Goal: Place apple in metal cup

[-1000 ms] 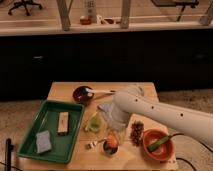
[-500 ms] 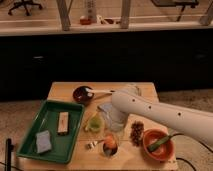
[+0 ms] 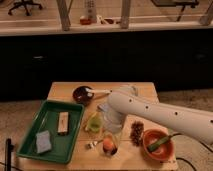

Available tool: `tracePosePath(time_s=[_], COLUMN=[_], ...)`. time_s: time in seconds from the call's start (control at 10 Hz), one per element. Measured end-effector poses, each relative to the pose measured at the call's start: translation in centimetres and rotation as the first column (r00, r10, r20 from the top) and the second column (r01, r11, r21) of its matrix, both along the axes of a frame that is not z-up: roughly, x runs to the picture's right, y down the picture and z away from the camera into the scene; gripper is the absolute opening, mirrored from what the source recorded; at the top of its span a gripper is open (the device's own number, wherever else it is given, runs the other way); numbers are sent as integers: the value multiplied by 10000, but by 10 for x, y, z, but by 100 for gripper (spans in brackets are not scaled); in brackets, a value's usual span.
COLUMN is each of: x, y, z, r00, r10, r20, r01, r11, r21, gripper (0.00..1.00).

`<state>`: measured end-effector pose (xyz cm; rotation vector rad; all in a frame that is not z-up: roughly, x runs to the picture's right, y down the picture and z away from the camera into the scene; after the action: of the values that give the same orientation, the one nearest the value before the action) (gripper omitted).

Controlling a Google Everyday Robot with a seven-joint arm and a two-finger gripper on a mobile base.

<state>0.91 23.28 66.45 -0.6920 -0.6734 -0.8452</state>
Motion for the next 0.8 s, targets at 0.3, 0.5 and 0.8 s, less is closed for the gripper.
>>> tracePosePath(time_s=[0.3,0.5,0.8], x=[-6,-6,-9], y=[6,7,8], z=[-6,-7,-8], r00=[9963,9954,9932], r10=[-544,-623,-764], r20=[663,734,874], r01=[546,629,779], r11=[9985,9980,9969], r21=[-6,-56,-142], gripper=[0,2,30])
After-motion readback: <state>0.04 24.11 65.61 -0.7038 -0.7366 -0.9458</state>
